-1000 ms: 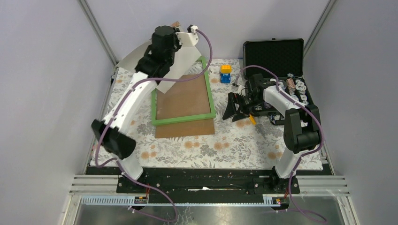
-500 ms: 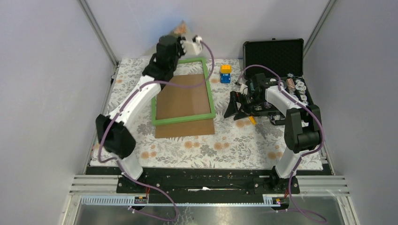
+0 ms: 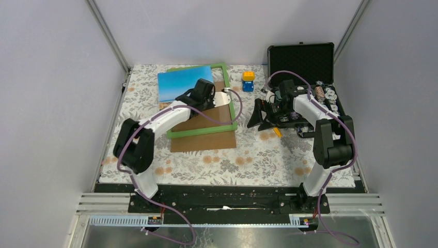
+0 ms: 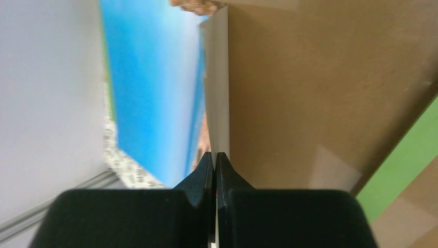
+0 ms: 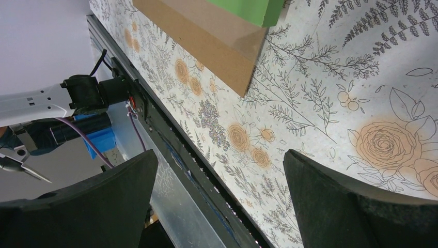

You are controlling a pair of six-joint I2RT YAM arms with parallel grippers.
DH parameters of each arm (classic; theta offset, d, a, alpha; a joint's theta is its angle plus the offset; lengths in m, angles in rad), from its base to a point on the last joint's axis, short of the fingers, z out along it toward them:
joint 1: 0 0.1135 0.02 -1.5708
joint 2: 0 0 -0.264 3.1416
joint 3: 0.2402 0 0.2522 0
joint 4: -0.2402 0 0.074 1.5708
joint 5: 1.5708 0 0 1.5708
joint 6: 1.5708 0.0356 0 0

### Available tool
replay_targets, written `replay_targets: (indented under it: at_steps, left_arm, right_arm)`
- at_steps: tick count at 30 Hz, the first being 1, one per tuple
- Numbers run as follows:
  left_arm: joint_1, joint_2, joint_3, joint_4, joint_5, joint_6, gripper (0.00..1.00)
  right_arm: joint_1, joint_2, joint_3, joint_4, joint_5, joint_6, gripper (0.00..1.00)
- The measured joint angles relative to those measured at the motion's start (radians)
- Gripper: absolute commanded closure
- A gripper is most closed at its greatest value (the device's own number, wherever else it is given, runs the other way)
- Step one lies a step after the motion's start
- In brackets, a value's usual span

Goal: Take the photo out of the frame

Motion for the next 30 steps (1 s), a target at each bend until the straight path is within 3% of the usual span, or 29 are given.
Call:
replay_targets:
  at_steps: [7,16,30]
  left_arm:
    - [0.000,0.063,0.014,-0.040,0.074,-0.119,1.00]
    - [-0.008,0.031,-0.108,0.011,0.139,-0.098,1.00]
    - [-0.021,0.031,-0.138,0.127,0.164,-0.080,1.00]
  right_arm:
    - [-0.005,-0.009,-0.010,0.001,0.000,0.002,0.00]
    - [-0.005,-0.010,-0.027,0.022,0.000,0.011,0.00]
    - [-0.006,-0.017,-0.053,0.047,0.000,0.030,0.00]
